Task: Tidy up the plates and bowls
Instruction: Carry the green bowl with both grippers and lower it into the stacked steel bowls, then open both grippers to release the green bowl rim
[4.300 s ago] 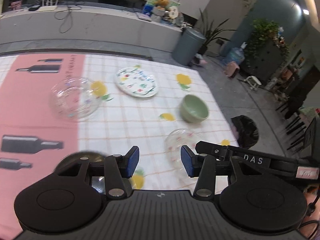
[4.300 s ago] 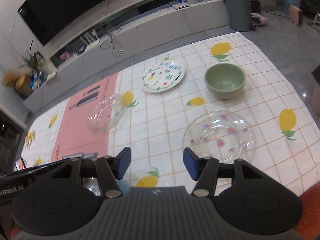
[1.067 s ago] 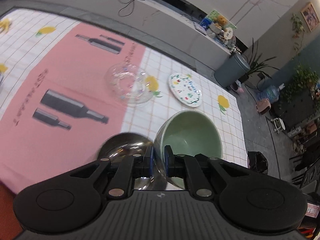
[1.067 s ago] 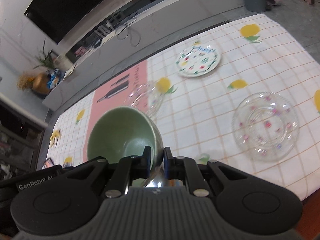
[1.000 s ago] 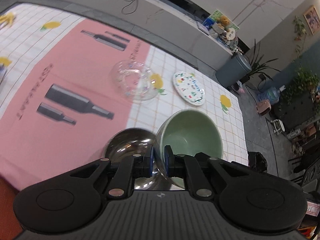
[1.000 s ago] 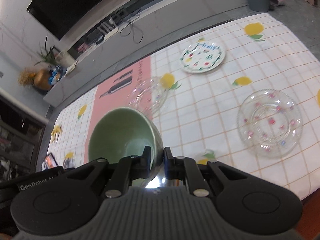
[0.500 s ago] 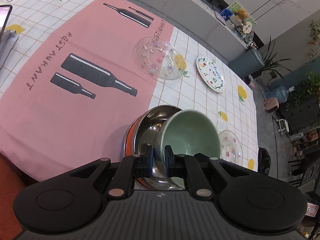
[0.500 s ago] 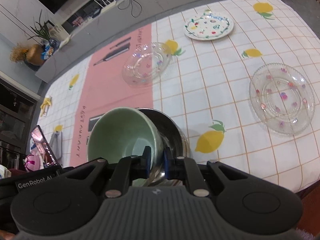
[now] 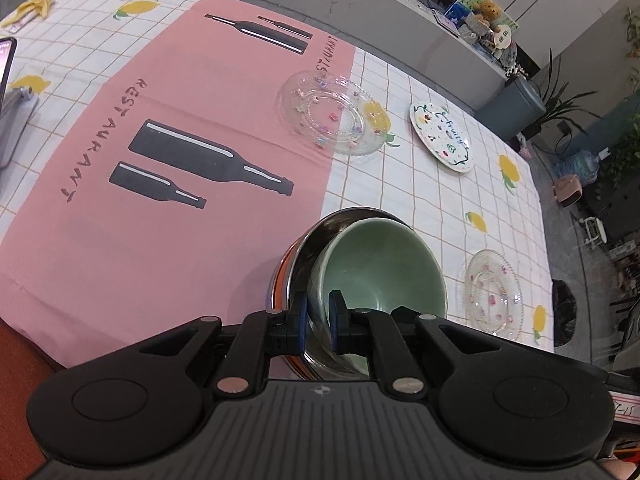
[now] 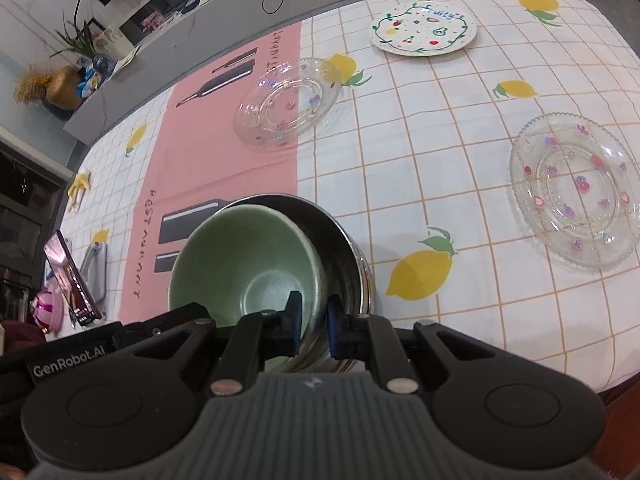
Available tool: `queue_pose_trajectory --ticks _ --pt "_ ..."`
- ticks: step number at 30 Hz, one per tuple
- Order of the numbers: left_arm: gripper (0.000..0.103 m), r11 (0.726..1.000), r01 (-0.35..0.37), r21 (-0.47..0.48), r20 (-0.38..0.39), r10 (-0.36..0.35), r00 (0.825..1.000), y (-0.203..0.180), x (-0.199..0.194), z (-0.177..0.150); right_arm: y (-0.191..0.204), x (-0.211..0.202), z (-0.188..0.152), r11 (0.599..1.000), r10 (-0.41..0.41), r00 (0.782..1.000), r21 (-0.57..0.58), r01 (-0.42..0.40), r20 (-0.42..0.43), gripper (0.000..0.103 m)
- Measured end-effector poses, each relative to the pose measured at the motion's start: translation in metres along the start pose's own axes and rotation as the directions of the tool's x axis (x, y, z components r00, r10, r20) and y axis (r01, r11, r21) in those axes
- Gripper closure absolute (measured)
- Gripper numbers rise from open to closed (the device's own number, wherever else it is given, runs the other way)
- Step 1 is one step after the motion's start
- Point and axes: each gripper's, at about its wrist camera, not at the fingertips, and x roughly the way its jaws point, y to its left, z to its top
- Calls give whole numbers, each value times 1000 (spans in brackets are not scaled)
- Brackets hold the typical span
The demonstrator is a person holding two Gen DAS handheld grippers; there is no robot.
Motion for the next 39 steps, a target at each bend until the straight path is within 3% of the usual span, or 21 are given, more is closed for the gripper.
queue_pose_trajectory --ticks 8,16,19,27,39 --pt "91 1000 -17 20 -11 18 1000 -3 7 0 8 3 2 995 -55 998 -84 57 33 92" --pt "86 999 -21 36 7 20 1000 -5 4 2 23 5 -2 972 -110 992 -201 122 67 84" --pt "81 997 -35 64 52 32 998 -9 -4 4 22 2 -1 973 -104 992 -199 117 77 78" --pt "78 997 -24 77 78 19 997 -13 -10 5 21 -13 0 976 -82 990 -191 104 119 75" --pt "70 979 33 203 209 -76 975 -42 -38 -1 7 -57 4 989 -8 971 -140 42 238 56"
